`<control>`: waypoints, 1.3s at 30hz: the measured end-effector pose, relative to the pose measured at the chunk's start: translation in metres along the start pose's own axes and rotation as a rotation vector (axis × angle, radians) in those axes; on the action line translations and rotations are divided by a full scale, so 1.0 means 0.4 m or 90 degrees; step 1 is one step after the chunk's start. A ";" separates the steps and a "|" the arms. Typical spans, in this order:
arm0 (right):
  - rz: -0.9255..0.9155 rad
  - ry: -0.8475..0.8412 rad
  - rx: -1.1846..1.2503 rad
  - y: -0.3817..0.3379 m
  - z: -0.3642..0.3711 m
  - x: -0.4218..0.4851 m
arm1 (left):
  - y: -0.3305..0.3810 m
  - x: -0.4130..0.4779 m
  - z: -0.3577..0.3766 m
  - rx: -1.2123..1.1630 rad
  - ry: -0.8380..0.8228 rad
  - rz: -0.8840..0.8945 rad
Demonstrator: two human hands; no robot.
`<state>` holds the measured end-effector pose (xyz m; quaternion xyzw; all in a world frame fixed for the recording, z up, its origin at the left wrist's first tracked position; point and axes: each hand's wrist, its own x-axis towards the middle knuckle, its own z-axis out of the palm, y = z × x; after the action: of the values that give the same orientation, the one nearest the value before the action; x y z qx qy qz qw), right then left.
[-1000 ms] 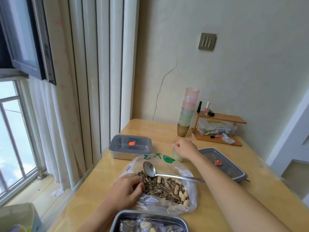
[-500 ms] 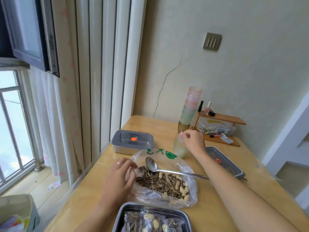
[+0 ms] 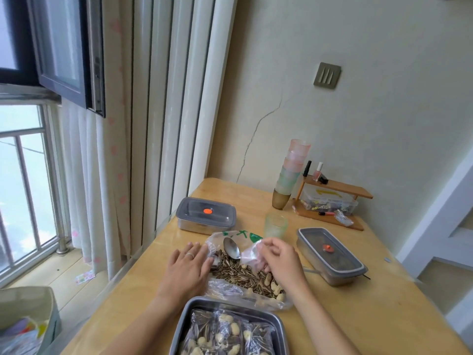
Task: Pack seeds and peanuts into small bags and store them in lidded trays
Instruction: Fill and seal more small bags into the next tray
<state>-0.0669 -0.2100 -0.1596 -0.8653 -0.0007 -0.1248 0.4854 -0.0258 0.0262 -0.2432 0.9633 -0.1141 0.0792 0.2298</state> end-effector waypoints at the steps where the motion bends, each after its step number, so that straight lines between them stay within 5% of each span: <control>1: 0.007 -0.003 0.025 0.008 0.015 -0.014 | 0.002 -0.003 -0.003 -0.009 0.007 0.004; 8: -0.061 -0.083 0.099 0.000 0.070 -0.021 | 0.012 -0.027 -0.059 -0.173 0.279 0.128; 15: -0.084 -0.065 0.167 -0.028 0.082 -0.032 | 0.070 -0.006 -0.131 -0.280 0.000 0.291; 21: -0.071 0.070 0.154 -0.020 0.077 -0.027 | 0.105 0.062 -0.139 -0.508 -0.235 0.197; 27: 0.015 0.069 0.226 0.015 0.077 -0.008 | 0.118 0.069 -0.105 -0.605 -0.166 0.185; 34: -0.064 0.063 0.167 0.021 0.078 -0.008 | 0.120 0.025 -0.134 -0.779 -0.232 0.144; 39: -0.101 0.049 0.141 0.020 0.074 -0.011 | 0.112 0.034 -0.118 -0.811 -0.148 0.054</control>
<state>-0.0638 -0.1886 -0.1819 -0.7983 -0.0642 -0.1949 0.5662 -0.0288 0.0065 -0.1797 0.6355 -0.2011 -0.0997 0.7388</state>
